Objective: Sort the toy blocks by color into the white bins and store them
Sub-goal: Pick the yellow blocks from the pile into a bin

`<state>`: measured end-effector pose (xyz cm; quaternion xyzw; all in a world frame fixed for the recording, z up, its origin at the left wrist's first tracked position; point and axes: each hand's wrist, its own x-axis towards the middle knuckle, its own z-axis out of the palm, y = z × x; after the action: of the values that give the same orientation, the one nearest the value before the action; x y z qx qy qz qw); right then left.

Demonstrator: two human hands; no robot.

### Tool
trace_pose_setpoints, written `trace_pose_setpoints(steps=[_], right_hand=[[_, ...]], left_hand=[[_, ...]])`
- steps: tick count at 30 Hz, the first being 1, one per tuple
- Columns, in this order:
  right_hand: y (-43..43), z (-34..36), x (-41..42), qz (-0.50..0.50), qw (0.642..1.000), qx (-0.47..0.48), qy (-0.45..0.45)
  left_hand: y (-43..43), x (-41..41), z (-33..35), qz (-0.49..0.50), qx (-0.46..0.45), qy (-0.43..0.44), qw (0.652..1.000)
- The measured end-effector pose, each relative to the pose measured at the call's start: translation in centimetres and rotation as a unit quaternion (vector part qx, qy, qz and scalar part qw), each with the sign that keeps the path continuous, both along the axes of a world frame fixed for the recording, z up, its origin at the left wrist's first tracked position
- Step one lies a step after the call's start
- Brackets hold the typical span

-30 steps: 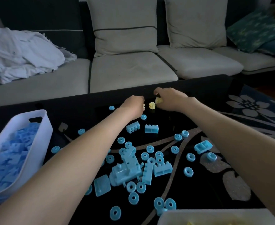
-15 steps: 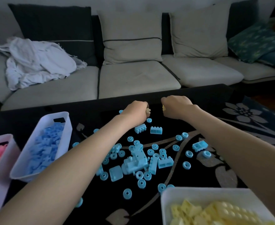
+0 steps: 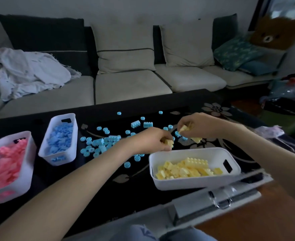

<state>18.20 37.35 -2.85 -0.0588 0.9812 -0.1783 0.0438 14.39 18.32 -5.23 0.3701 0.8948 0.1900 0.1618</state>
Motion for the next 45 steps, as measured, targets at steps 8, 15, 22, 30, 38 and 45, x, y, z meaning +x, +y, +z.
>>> trace_pose_setpoints(steps=[8, 15, 22, 30, 38, 45], right_hand=[[0.8, -2.4, 4.6, 0.031, 0.994, 0.016, -0.103], [3.3, -4.2, 5.5, 0.022, 0.991, 0.031, -0.130], [6.4, -5.1, 5.2, -0.034, 0.990, 0.078, -0.111], [5.2, -3.9, 2.4, -0.058, 0.985, 0.163, 0.022], [-9.3, -4.3, -2.1, 0.086, 0.993, 0.037, 0.077], [-22.3, -4.8, -4.5, 0.165, 0.983, -0.025, 0.072]], left_hand=[[1.5, 4.0, -1.9, -0.019, 0.002, -0.009, 1.000], [2.0, 4.1, -2.9, -0.001, 0.028, 0.017, 0.999], [2.0, 2.7, -3.3, 0.019, 0.040, 0.071, 0.996], [0.2, 0.4, -4.1, 0.062, 0.060, 0.076, 0.993], [-8.5, -0.8, -5.0, 0.165, 0.001, 0.076, 0.983], [-18.2, 1.4, -4.9, 0.279, 0.020, 0.149, 0.949]])
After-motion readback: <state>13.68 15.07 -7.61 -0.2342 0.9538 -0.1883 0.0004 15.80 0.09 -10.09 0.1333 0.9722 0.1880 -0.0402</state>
